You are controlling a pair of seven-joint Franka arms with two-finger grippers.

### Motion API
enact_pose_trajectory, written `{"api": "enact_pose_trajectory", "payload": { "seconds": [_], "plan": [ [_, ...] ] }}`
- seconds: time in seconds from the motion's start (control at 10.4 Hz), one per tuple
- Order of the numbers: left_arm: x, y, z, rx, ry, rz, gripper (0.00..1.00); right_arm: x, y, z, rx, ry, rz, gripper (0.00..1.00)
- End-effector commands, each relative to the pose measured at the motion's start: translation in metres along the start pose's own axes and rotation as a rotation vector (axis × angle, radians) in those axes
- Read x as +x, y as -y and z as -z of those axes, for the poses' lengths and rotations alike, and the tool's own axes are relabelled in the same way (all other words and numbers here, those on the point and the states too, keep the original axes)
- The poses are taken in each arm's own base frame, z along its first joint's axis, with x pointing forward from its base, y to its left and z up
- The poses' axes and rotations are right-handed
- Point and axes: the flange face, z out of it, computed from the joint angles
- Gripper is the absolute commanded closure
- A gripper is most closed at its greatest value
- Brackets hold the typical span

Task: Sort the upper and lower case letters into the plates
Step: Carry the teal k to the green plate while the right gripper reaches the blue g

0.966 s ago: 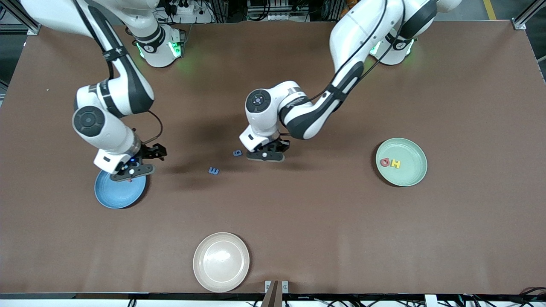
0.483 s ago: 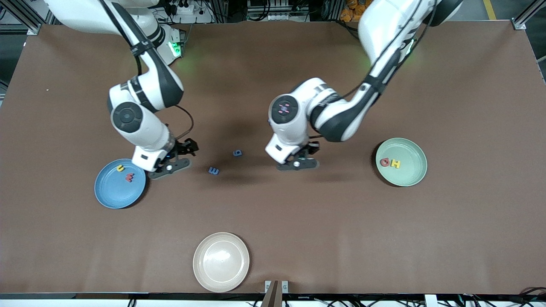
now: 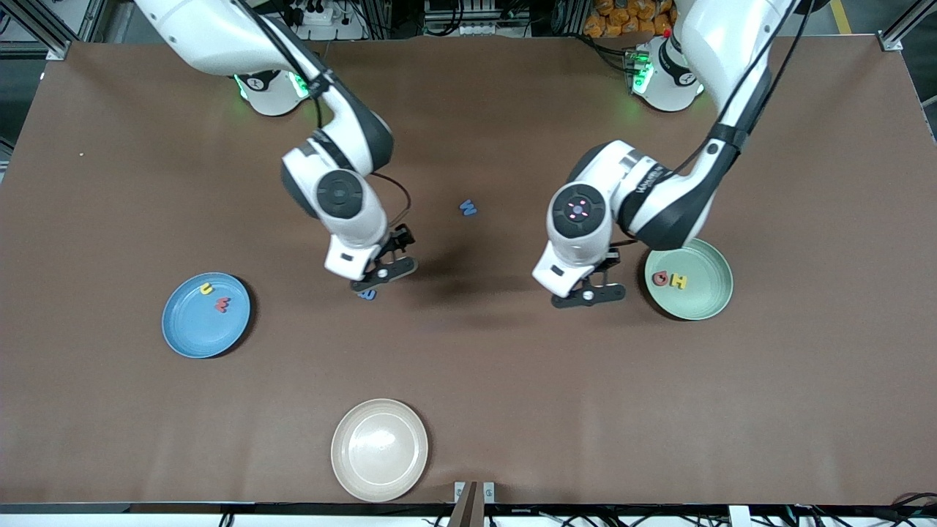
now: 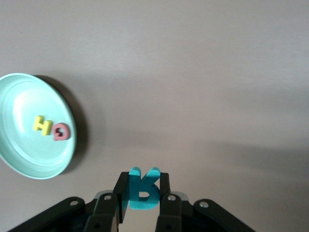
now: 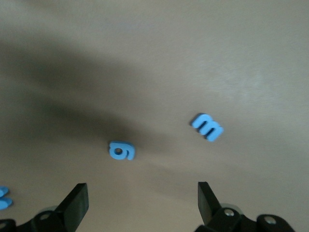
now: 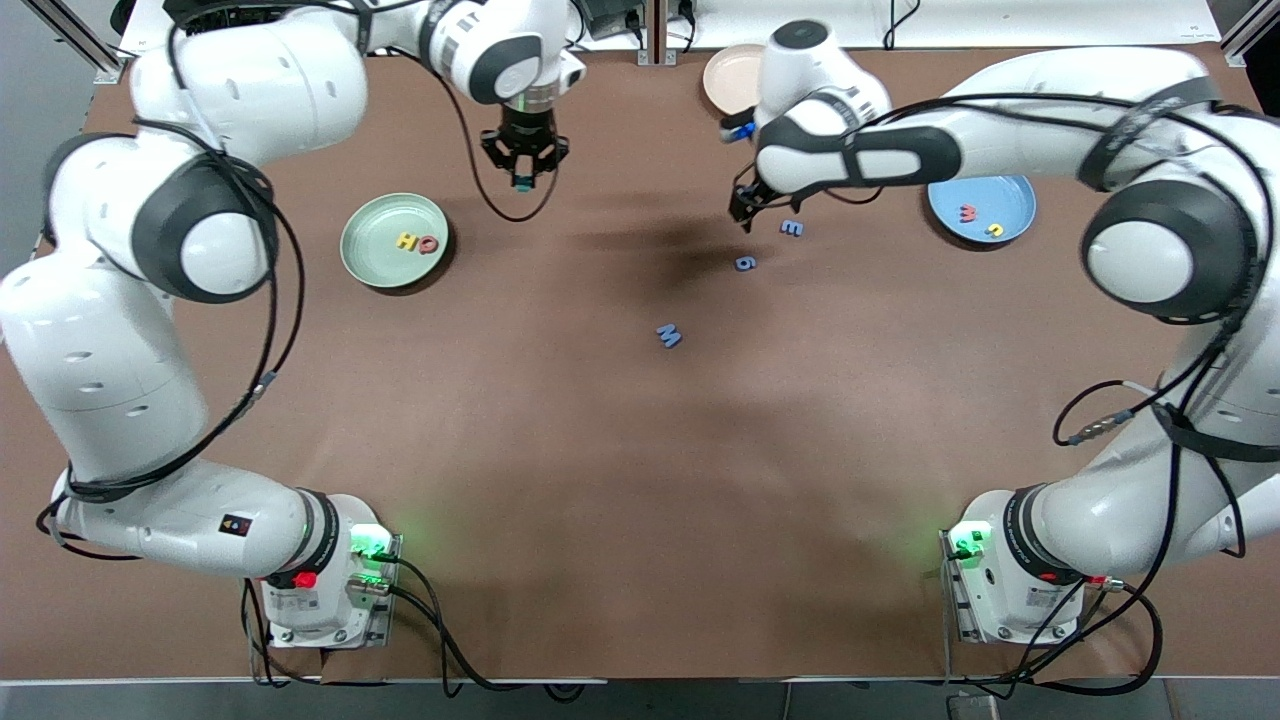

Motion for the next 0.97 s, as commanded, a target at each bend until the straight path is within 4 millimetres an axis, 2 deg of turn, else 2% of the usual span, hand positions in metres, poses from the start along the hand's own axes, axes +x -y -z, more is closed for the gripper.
{"api": "enact_pose_trajectory", "payload": {
  "seconds": [0.0,0.19,0.48,0.68,0.87],
  "plan": [
    [0.0,0.036,-0.007,0.002,0.036,-0.006,1.0,0.011,-0.002,-0.017,-0.015,0.004,-0.02,0.0],
    [0.008,0.066,-0.027,0.023,0.063,-0.01,1.0,0.012,0.008,-0.03,-0.008,-0.012,-0.043,0.0],
    [0.01,0.093,-0.057,0.056,0.096,-0.029,1.0,0.004,0.014,-0.054,0.025,-0.061,-0.047,0.0],
    [0.008,0.11,-0.075,0.043,0.094,-0.023,1.0,-0.001,0.016,-0.062,0.03,-0.06,-0.062,0.0],
    [0.018,0.143,-0.091,0.024,0.095,-0.064,1.0,-0.003,0.019,-0.074,0.033,-0.073,-0.087,0.0]
  ]
}}
